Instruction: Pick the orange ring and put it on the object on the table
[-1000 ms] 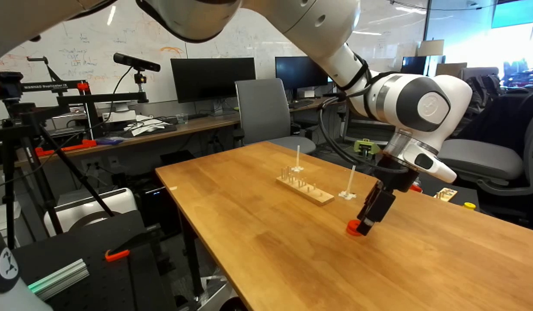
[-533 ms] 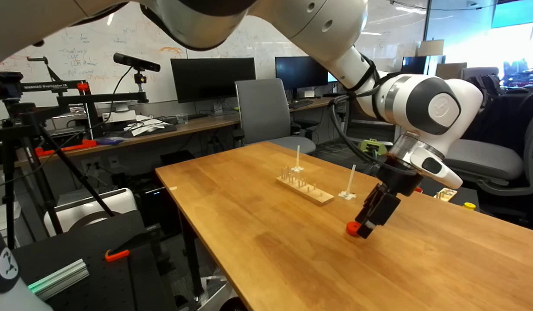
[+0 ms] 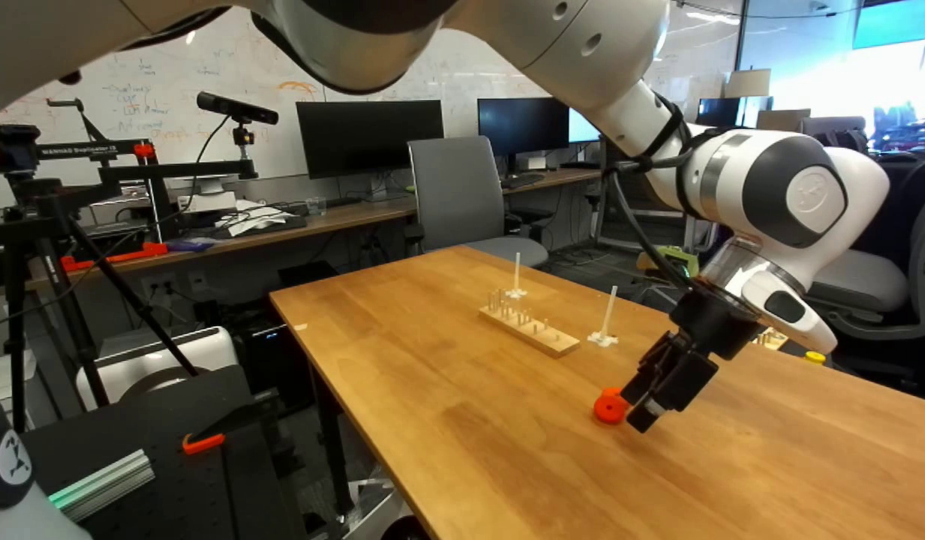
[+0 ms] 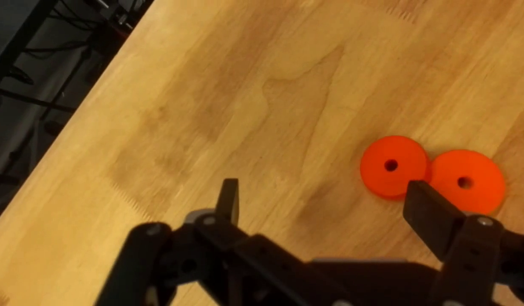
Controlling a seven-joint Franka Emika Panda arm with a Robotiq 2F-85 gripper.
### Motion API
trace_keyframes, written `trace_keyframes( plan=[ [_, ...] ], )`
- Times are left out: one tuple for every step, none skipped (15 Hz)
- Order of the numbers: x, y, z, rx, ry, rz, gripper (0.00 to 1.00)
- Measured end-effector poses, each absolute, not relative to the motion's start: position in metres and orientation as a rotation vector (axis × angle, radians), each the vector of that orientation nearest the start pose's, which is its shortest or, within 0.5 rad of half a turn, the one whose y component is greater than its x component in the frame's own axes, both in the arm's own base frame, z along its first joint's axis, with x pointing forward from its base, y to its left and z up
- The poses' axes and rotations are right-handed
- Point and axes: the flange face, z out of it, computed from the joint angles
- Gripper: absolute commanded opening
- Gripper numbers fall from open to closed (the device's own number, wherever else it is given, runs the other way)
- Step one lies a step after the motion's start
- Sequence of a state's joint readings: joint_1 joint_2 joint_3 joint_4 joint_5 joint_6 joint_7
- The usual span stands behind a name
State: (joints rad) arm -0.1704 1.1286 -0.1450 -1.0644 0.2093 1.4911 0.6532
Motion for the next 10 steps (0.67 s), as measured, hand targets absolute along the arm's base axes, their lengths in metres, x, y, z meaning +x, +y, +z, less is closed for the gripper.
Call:
trace_keyframes(
  plan=[
    [0.660, -0.168, 0.102, -2.644, 1.434, 1.102, 1.00],
    [0.659, -0.173, 0.102, -2.636, 1.432, 1.117, 1.00],
    [0.658, -0.177, 0.102, -2.628, 1.429, 1.129, 1.00],
    [0.657, -0.180, 0.102, -2.623, 1.425, 1.138, 1.00],
    [0.658, -0.182, 0.102, -2.620, 1.420, 1.140, 1.00],
    [0.659, -0.182, 0.103, -2.622, 1.405, 1.133, 1.00],
    [0.661, -0.182, 0.104, -2.629, 1.381, 1.123, 1.00],
    [0.664, -0.179, 0.106, -2.639, 1.353, 1.108, 1.00],
    [0.667, -0.176, 0.107, -2.649, 1.323, 1.087, 1.00],
    [0.670, -0.172, 0.108, -2.662, 1.288, 1.064, 1.00]
  ],
)
